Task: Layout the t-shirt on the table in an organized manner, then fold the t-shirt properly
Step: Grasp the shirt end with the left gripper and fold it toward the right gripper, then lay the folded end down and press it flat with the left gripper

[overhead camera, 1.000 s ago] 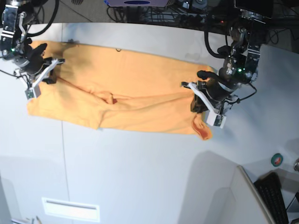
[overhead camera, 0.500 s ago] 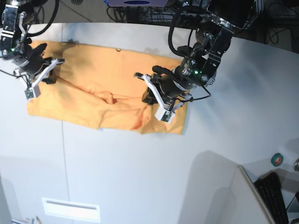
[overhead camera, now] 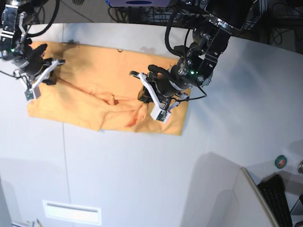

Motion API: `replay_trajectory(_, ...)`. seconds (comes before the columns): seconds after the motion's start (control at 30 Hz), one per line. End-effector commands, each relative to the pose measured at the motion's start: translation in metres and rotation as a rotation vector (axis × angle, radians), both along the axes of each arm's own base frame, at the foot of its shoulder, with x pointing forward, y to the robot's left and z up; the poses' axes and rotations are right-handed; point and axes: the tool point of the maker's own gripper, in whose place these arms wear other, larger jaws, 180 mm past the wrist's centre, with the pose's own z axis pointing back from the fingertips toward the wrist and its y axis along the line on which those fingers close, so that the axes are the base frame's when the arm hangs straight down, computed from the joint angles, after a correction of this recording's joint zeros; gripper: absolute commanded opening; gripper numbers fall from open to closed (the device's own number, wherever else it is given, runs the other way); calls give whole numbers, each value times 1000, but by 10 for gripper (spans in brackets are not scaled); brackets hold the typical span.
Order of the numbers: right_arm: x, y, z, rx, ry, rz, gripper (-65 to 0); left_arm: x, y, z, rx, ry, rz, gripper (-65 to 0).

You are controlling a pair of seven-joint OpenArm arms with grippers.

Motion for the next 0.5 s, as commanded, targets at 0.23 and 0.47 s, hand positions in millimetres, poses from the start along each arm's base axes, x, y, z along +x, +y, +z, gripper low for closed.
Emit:
replay_trajectory(0.23,11,-4,11,-2,-50,2,-650,8,-11,14,-45,-38,1,-650)
replay_trajectory(0.47,11,-4,11,-2,-50,2,-650,2,-10,9,-19,5,-19,-650)
